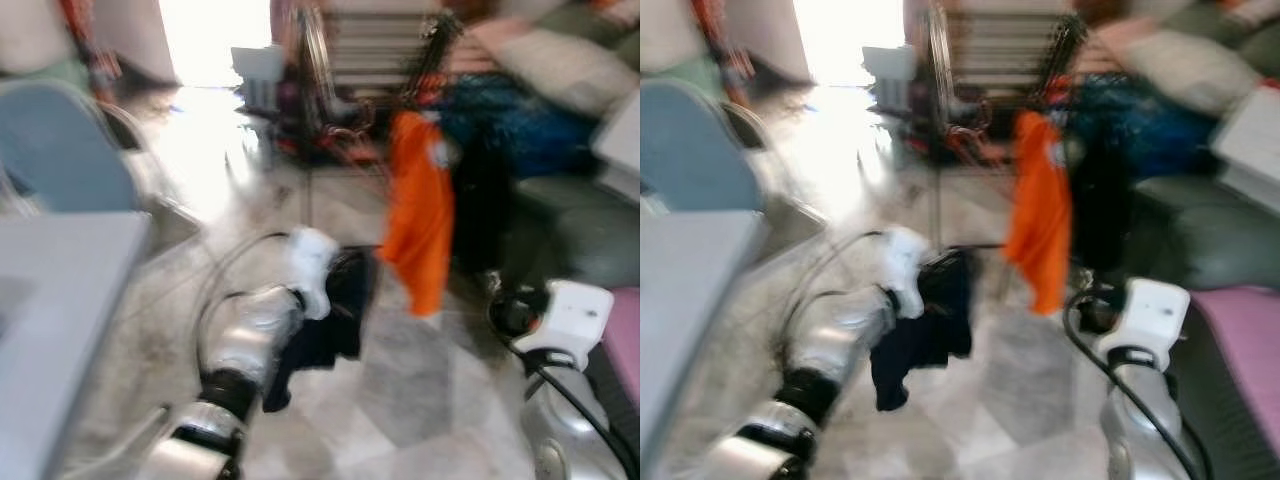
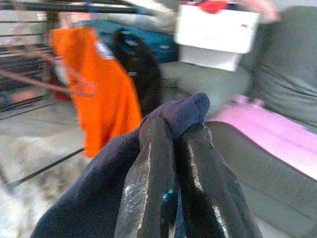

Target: Hang hanger

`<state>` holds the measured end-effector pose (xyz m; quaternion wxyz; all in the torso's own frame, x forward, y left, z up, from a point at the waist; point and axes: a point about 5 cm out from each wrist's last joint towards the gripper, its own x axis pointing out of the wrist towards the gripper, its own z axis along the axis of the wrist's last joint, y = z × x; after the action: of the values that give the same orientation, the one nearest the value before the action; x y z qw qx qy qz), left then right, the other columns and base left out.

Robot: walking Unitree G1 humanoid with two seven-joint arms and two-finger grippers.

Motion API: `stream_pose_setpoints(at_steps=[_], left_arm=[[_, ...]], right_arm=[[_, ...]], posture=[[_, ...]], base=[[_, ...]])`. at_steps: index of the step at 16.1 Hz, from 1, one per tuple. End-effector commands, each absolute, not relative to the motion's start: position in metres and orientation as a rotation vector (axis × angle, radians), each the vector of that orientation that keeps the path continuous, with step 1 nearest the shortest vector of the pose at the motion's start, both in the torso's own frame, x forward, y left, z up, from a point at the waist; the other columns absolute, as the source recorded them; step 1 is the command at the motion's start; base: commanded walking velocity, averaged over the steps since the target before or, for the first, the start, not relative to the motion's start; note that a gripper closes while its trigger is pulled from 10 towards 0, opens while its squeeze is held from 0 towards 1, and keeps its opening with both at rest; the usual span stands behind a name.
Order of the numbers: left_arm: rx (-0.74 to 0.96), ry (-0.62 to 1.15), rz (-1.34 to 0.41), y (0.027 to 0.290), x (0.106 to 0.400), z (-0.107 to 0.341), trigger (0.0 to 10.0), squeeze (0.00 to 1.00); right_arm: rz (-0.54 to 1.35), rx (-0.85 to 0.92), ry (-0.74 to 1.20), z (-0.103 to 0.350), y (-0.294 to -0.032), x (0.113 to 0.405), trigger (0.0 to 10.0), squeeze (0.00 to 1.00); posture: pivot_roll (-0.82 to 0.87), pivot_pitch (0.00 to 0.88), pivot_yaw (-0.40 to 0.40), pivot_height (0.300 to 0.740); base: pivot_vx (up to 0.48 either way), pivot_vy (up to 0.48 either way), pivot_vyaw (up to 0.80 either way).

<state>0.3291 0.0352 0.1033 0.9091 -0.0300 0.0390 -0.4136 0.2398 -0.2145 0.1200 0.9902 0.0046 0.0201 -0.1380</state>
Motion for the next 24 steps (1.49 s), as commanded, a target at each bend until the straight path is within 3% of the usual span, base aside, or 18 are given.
stream_pose_setpoints(at_steps=[1,4,8,11,15,24], left_arm=[[-0.043,0.044,-0.828,0.045,0.335,0.112,10.0,0.00],[-0.035,0.023,-0.771,0.053,0.336,0.113,10.0,0.00],[0.040,-0.006,-0.364,0.111,0.347,0.111,10.0,0.00],[0.047,0.005,-0.309,0.127,0.343,0.105,10.0,0.00],[0.031,-0.010,-0.315,0.121,0.348,0.109,10.0,0.00],[0.022,-0.014,-0.408,0.098,0.348,0.111,10.0,0.00]], right_arm=[[-0.265,0.015,0.027,0.123,-0.210,0.242,10.0,0.00],[-0.265,0.012,0.026,0.123,-0.210,0.240,10.0,0.00],[-0.238,-0.045,0.021,0.122,-0.209,0.233,10.0,0.00],[-0.227,-0.056,0.026,0.121,-0.211,0.233,10.0,0.00],[-0.218,-0.062,0.012,0.124,-0.210,0.239,10.0,0.00],[-0.199,-0.067,0.012,0.123,-0.206,0.242,10.0,0.00]], posture=[[-0.04,0.000,-0.049,0.740],[-0.04,0.000,-0.047,0.740],[-0.03,0.000,-0.053,0.740],[-0.02,0.000,-0.060,0.740],[-0.02,0.000,-0.061,0.740],[-0.03,0.000,-0.053,0.740]], base=[[0.409,0.000,0.00],[0.000,0.000,0.00],[0.000,0.000,0.00],[0.000,0.000,0.00],[0.129,0.000,0.00],[0.382,0.000,0.00]])
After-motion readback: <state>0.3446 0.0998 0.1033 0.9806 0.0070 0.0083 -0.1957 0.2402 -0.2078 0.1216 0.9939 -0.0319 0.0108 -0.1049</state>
